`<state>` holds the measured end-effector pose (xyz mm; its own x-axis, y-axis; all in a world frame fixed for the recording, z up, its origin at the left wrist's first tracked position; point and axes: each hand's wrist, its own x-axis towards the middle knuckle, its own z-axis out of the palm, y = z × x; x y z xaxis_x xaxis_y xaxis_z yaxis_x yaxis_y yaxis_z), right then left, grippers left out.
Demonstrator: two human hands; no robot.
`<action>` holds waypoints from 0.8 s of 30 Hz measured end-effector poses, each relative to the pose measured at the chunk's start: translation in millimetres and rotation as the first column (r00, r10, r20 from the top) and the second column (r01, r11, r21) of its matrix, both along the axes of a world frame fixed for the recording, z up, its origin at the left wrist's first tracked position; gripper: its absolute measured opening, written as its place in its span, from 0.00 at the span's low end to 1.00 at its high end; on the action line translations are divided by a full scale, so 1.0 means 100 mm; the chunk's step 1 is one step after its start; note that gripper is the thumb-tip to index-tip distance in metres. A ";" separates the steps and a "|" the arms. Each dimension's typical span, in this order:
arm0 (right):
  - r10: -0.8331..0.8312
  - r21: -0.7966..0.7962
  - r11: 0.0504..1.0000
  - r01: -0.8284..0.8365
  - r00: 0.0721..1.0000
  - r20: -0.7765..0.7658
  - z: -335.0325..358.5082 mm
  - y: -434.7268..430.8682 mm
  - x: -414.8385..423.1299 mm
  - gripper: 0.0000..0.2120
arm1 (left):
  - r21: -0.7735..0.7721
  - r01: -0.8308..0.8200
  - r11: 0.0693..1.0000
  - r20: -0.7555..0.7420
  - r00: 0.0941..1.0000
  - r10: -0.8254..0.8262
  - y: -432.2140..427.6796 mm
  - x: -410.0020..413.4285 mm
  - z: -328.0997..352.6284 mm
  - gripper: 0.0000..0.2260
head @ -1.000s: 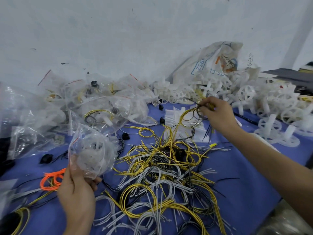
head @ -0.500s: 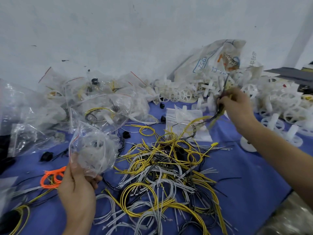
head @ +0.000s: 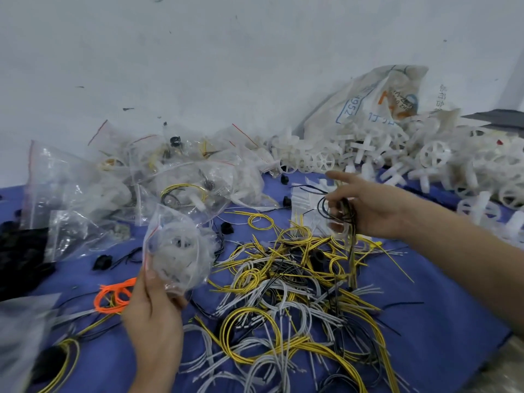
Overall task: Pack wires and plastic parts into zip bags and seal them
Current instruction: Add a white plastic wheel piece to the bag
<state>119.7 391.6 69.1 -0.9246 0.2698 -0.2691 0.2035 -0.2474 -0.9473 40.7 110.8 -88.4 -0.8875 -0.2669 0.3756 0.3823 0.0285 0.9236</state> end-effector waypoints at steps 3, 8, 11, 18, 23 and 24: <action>0.333 0.168 0.930 -0.326 0.943 -0.016 0.12 -0.25 0.00 0.36 | -0.051 -0.010 0.999 -0.057 0.998 0.007 0.01 0.06 0.08 0.17; 0.459 0.917 -0.142 -0.374 0.795 0.396 0.39 -0.64 -0.16 0.21 | -0.100 -0.012 0.995 -0.070 0.998 0.005 0.05 0.14 0.15 0.17; 0.145 0.777 -0.627 -0.054 0.972 0.185 0.41 -0.82 -0.34 0.08 | -0.049 0.007 0.999 -0.075 0.997 -0.010 0.06 0.16 0.15 0.15; 0.370 1.000 -0.006 0.018 0.929 -0.015 0.50 -1.00 -0.58 0.17 | -0.012 -0.008 1.000 -0.090 0.996 0.007 0.04 0.13 0.16 0.13; 0.738 0.533 0.575 -0.621 0.675 -0.009 0.28 -1.24 -0.71 0.18 | 0.054 0.011 0.999 -0.037 0.999 -0.009 0.05 0.09 0.08 0.20; 0.754 0.496 0.556 -0.667 0.656 0.037 0.18 -1.30 -0.77 0.15 | 0.085 0.030 0.996 -0.033 0.999 -0.027 0.06 0.10 0.10 0.15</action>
